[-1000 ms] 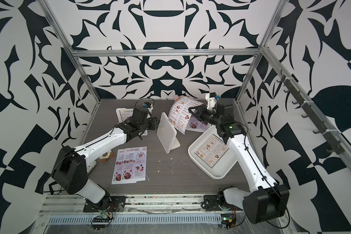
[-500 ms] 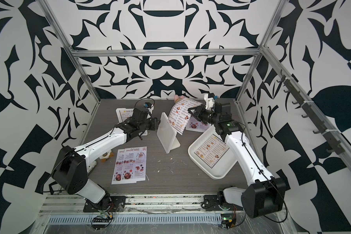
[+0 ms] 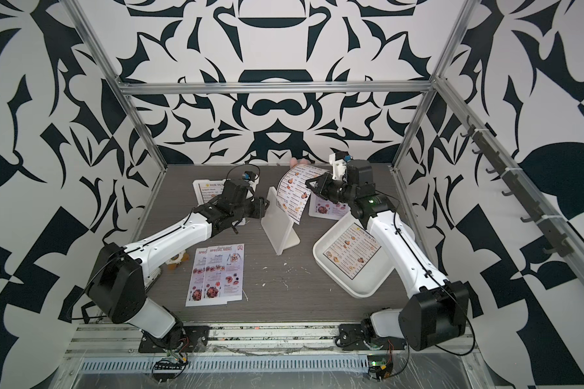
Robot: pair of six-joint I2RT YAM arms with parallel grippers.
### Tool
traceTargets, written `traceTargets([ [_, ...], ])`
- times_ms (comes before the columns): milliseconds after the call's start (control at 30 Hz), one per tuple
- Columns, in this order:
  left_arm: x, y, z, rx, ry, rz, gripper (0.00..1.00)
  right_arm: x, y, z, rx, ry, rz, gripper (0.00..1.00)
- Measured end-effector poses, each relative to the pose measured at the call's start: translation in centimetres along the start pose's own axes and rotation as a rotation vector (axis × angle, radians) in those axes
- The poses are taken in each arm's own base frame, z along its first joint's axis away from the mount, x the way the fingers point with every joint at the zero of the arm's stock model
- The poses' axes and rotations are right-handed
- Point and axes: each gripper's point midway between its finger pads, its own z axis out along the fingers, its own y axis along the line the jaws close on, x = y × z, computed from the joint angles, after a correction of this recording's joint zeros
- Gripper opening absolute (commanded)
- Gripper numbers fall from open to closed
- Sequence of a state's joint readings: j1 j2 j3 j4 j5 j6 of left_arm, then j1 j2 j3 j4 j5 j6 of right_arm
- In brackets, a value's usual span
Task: Replace the menus in the menu holders
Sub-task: Insert the menu into the menu holder.
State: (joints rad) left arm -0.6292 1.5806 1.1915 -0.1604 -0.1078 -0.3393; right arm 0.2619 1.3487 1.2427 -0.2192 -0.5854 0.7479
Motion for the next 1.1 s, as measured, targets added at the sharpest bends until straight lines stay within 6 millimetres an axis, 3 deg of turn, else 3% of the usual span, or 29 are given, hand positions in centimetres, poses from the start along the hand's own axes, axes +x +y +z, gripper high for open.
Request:
traceTargets([
  [467,-0.9,-0.2,-2.0,0.006,-0.021,0.001,0.54,0.4,0.7,2.8,-0.019,0.012,-0.099,0.0],
  [733,-1.4,-0.3,-2.9,0.005,-0.039,0.002,0.54,-0.4,1.9,3.2,-0.056,-0.036,-0.159,0.0],
  [1100,-1.4,0.1,-2.9,-0.014,-0.04,0.006,0.54,0.9,0.9,4.1,-0.046,-0.029,-0.192,0.0],
])
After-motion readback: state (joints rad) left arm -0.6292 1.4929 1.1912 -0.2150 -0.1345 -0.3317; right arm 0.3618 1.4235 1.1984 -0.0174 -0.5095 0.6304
